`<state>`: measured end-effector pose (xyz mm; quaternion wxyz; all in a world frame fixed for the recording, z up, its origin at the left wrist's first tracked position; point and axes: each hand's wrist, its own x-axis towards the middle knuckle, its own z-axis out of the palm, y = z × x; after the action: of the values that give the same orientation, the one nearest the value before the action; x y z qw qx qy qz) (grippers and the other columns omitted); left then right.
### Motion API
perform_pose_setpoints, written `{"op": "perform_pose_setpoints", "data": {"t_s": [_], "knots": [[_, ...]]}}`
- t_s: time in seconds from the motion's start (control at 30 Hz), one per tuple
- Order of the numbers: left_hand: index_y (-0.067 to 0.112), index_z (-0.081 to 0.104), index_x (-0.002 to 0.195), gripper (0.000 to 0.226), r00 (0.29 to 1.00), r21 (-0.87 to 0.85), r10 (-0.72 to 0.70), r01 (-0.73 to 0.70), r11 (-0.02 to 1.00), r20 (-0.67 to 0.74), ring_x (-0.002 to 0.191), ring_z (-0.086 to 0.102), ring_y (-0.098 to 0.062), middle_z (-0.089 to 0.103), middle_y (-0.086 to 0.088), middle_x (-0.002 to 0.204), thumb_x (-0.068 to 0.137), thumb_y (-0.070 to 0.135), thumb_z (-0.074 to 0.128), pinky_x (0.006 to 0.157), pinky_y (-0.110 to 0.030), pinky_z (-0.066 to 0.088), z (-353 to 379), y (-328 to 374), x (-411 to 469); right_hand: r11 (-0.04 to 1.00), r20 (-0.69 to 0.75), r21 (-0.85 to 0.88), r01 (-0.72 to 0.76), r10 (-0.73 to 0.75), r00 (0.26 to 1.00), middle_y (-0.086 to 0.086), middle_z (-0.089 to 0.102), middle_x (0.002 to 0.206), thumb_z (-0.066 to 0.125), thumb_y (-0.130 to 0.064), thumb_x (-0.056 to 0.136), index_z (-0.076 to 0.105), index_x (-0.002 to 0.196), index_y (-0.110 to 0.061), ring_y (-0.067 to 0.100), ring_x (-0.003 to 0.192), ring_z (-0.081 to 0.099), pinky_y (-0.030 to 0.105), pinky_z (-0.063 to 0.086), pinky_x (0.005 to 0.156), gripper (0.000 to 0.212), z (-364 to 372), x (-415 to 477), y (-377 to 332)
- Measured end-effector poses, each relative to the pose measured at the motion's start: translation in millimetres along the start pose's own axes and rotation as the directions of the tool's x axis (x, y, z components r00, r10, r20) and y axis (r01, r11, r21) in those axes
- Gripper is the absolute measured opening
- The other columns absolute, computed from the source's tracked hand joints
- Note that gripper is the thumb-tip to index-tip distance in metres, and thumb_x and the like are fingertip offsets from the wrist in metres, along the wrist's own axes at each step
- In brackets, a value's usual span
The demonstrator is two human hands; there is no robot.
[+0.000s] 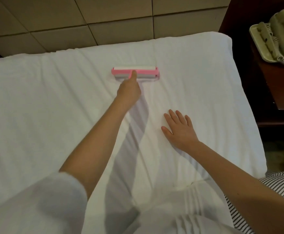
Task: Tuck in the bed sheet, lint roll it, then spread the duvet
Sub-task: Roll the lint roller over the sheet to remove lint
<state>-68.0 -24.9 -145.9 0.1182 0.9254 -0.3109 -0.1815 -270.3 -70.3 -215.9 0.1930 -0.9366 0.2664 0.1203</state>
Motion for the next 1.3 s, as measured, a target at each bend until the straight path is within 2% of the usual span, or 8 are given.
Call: {"op": "perform_pose_setpoints", "data": {"t_s": [0.1, 0.27, 0.4, 0.63, 0.77, 0.97, 1.17, 1.3], "knots": [[0.019, 0.008, 0.151, 0.059, 1.0, 0.006, -0.015, 0.015, 1.0, -0.013, 0.097, 0.059, -0.038, 0.059, -0.027, 0.108, 0.099, 0.017, 0.035, 0.073, -0.035, 0.041, 21.7, -21.9, -82.7, 1.0, -0.028, -0.008, 0.01, -0.01, 1.0, -0.002, -0.007, 0.159, 0.012, -0.048, 0.099, 0.001, 0.151, -0.02, 0.017, 0.145, -0.01, 0.036, -0.01, 0.115, 0.06, 9.1, -6.8, -1.4], [0.028, 0.004, 0.151, 0.06, 0.997, 0.069, -0.025, 0.02, 0.997, 0.071, 0.067, 0.053, -0.019, 0.052, -0.003, 0.072, 0.099, 0.024, 0.035, 0.061, -0.028, 0.034, 33.0, -41.1, -189.0, 0.998, -0.111, -0.018, 0.063, -0.064, 0.992, -0.004, -0.005, 0.159, -0.016, -0.053, 0.079, -0.001, 0.151, -0.022, 0.01, 0.142, -0.017, 0.03, -0.022, 0.11, 0.08, 34.5, -32.2, 1.8], [0.022, 0.008, 0.151, 0.06, 1.0, 0.009, 0.011, -0.011, 1.0, -0.011, 0.091, 0.059, -0.038, 0.061, -0.026, 0.097, 0.099, 0.021, 0.037, 0.071, -0.033, 0.041, 32.1, -34.9, -131.6, 0.998, -0.153, 0.035, 0.044, -0.039, 0.988, -0.005, -0.002, 0.158, -0.01, -0.056, 0.082, 0.007, 0.151, -0.025, 0.007, 0.139, -0.015, 0.027, -0.021, 0.109, 0.077, 44.0, -47.6, 2.4], [0.02, 0.006, 0.152, 0.057, 1.0, 0.003, 0.003, -0.003, 1.0, 0.02, 0.106, 0.057, -0.035, 0.055, -0.021, 0.123, 0.101, 0.022, 0.032, 0.076, -0.029, 0.042, 11.7, 5.0, -32.8, 0.996, -0.185, 0.074, 0.052, -0.038, 0.982, -0.007, 0.0, 0.157, -0.006, -0.059, 0.082, 0.007, 0.149, -0.027, 0.004, 0.137, -0.013, 0.023, -0.021, 0.108, 0.076, 49.6, -59.0, 12.2], [0.016, 0.007, 0.151, 0.06, 0.999, -0.003, -0.014, 0.014, 1.0, -0.031, 0.097, 0.059, -0.037, 0.061, -0.026, 0.104, 0.099, 0.016, 0.036, 0.071, -0.035, 0.04, 35.0, -7.5, -119.1, 0.992, -0.196, 0.105, 0.073, -0.051, 0.979, -0.013, -0.009, 0.151, -0.004, -0.06, 0.081, 0.007, 0.15, -0.027, 0.0, 0.135, -0.015, 0.017, -0.024, 0.106, 0.078, 49.3, -61.3, 18.7], [0.035, -0.015, 0.143, 0.065, 0.999, -0.035, -0.001, 0.002, 0.999, 0.042, 0.066, 0.053, -0.023, 0.046, -0.004, 0.068, 0.1, 0.026, 0.033, 0.056, -0.029, 0.036, 73.0, -31.8, -244.0, 0.993, -0.226, 0.104, 0.05, -0.025, 0.974, -0.005, 0.005, 0.158, 0.0, -0.058, 0.084, 0.012, 0.15, -0.024, 0.007, 0.143, -0.005, 0.019, -0.02, 0.108, 0.076, 52.4, -68.8, 19.2], [0.023, 0.007, 0.151, 0.06, 0.997, -0.044, 0.023, -0.026, 0.999, -0.071, 0.094, 0.059, -0.039, 0.06, -0.029, 0.102, 0.1, 0.02, 0.037, 0.072, -0.033, 0.042, 55.6, -18.2, -150.7, 0.994, -0.21, 0.109, 0.018, 0.005, 0.978, -0.004, -0.002, 0.159, 0.028, -0.04, 0.101, 0.006, 0.151, -0.023, 0.014, 0.146, -0.007, 0.025, -0.014, 0.112, 0.057, 47.9, -79.8, 21.0], [0.023, 0.006, 0.152, 0.057, 1.0, -0.109, 0.019, -0.021, 0.994, -0.018, 0.087, 0.059, -0.032, 0.058, -0.017, 0.099, 0.101, 0.02, 0.031, 0.071, -0.035, 0.048, 29.1, -1.5, -79.9, 0.994, -0.216, 0.106, 0.023, 0.0, 0.976, -0.004, -0.004, 0.159, 0.026, -0.041, 0.101, 0.003, 0.151, -0.023, 0.014, 0.146, -0.008, 0.027, -0.012, 0.113, 0.058, 47.9, -81.6, 20.4]]}}
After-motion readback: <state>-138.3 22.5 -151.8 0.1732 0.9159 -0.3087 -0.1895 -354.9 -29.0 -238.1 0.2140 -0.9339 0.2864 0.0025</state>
